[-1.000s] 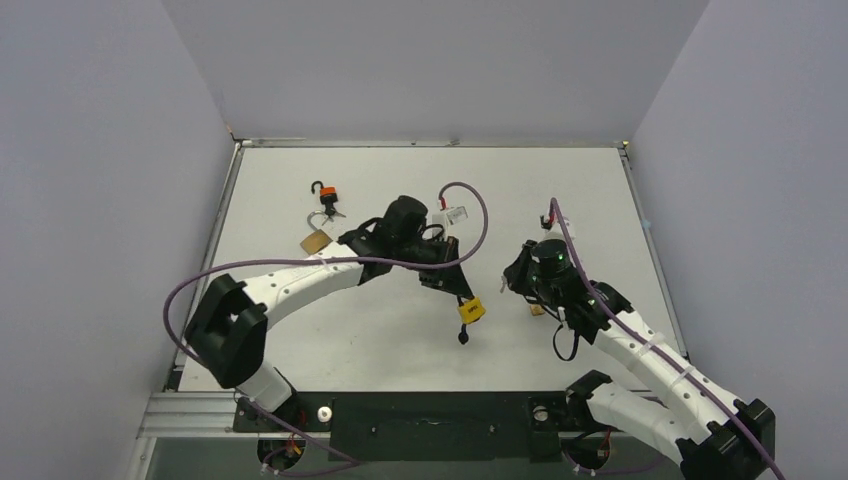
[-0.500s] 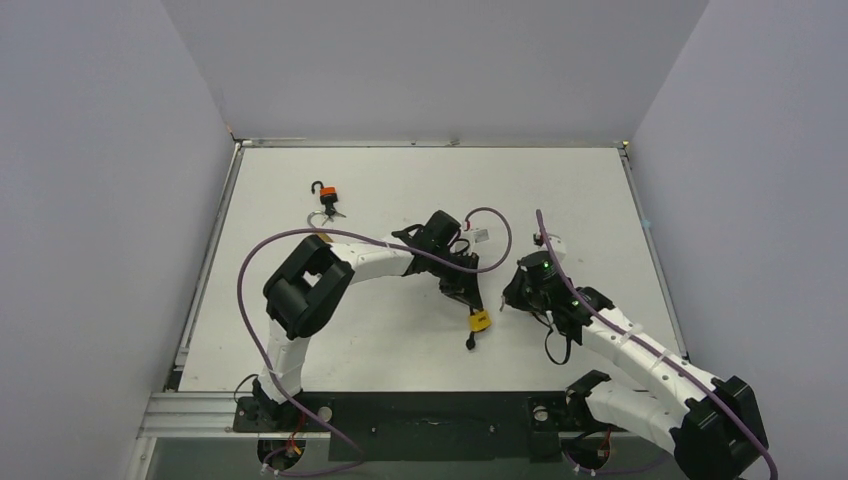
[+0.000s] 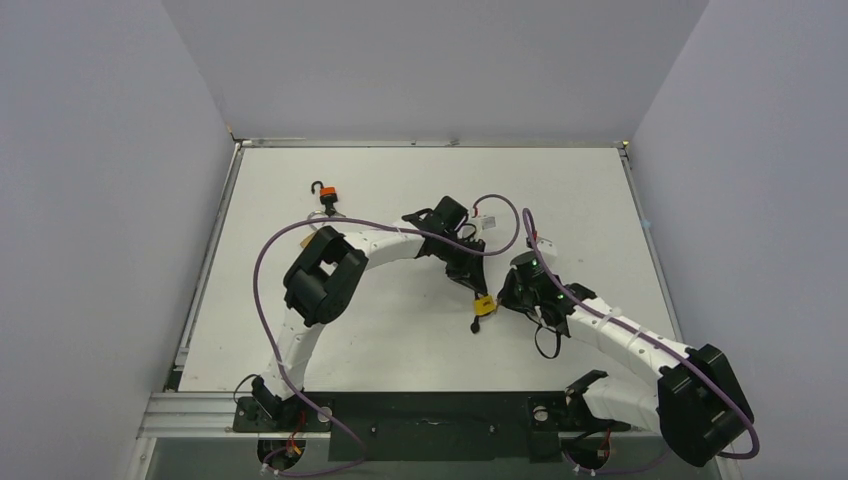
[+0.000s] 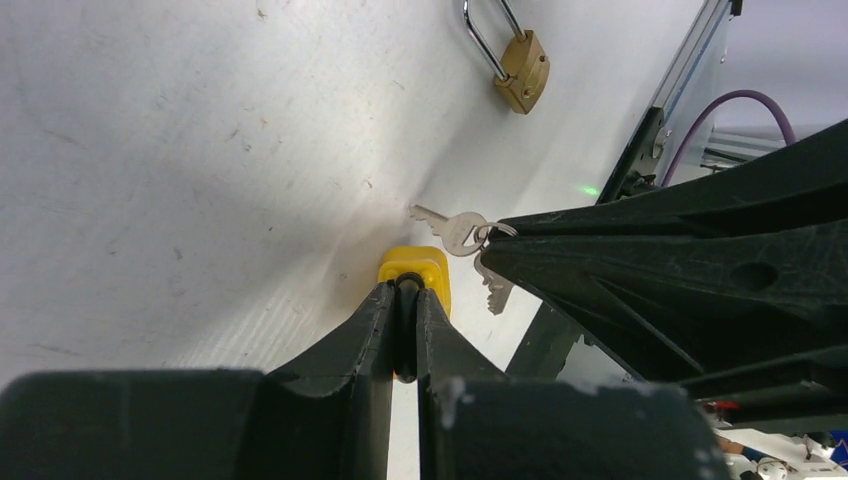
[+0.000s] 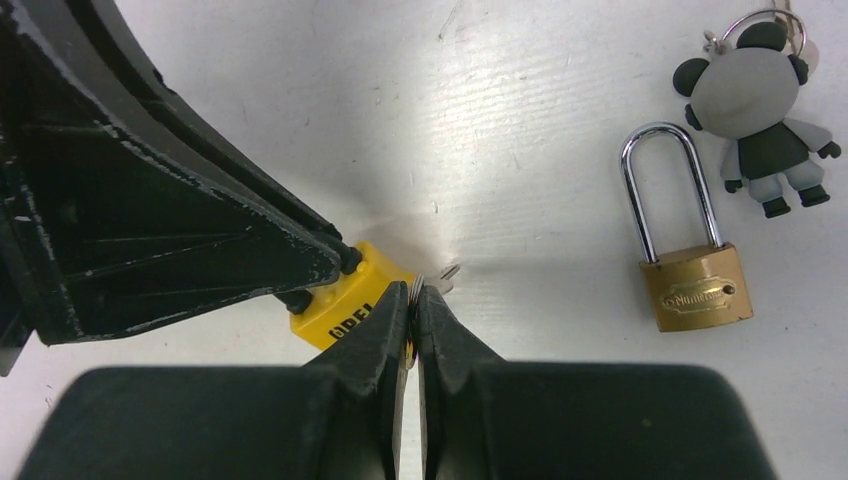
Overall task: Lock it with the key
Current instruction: Place the lock at the center of the board.
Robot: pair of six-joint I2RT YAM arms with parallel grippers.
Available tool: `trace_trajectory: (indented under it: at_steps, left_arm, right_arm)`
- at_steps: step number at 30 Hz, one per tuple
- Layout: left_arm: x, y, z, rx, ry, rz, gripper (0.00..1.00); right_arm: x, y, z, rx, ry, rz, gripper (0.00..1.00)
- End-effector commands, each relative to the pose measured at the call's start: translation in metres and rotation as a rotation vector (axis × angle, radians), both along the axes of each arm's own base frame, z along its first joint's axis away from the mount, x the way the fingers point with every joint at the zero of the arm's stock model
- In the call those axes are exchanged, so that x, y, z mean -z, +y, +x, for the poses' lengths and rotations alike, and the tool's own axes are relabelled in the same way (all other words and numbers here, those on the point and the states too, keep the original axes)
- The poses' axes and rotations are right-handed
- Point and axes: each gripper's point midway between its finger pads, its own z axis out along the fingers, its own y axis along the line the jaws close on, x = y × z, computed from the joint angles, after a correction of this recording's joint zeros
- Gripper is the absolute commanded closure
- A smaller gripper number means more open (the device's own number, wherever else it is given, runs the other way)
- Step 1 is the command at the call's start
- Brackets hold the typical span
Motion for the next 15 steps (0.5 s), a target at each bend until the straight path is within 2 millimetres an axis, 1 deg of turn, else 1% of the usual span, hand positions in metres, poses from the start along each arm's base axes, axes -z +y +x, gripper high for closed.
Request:
trace_trajectory:
  at_steps: [1,3,4,5,6,8,10,13,15]
  left_arm:
    - [0.002,0.006,0.019,-0.002,-0.062,0.048,0.91]
    - [0.002,0.006,0.023,-0.003,-0.079,0.063,0.81]
    - [0.001,0.006,0.026,-0.004,-0.096,0.067,0.78]
    - [0.001,0.006,0.027,-0.007,-0.099,0.073,0.71]
    - [0.001,0.006,0.029,-0.011,-0.11,0.076,0.69]
    - [-0.001,0.006,0.033,-0.021,-0.124,0.083,0.6]
    - [-0.003,0.006,0.036,-0.028,-0.14,0.089,0.55]
    - [-0.008,0.007,0.042,-0.047,-0.165,0.092,0.5]
    - [-0.017,0.008,0.049,-0.07,-0.196,0.092,0.49]
  right_arm:
    - [-0.007,-0.003,0.022,0.071,-0.061,0.009,1.0]
    - [-0.005,-0.003,0.024,0.075,-0.057,0.007,1.0]
    - [-0.002,-0.002,0.024,0.072,-0.05,0.006,0.99]
    - [-0.002,-0.001,0.025,0.07,-0.051,0.009,0.95]
    - [-0.001,0.0,0.026,0.069,-0.048,0.008,0.94]
    - [0.0,0.001,0.028,0.066,-0.05,0.004,0.89]
    - [0.0,0.001,0.03,0.065,-0.052,0.003,0.88]
    - [-0.002,0.004,0.033,0.057,-0.061,0.006,0.81]
    - [-0.004,0.005,0.035,0.049,-0.064,0.008,0.77]
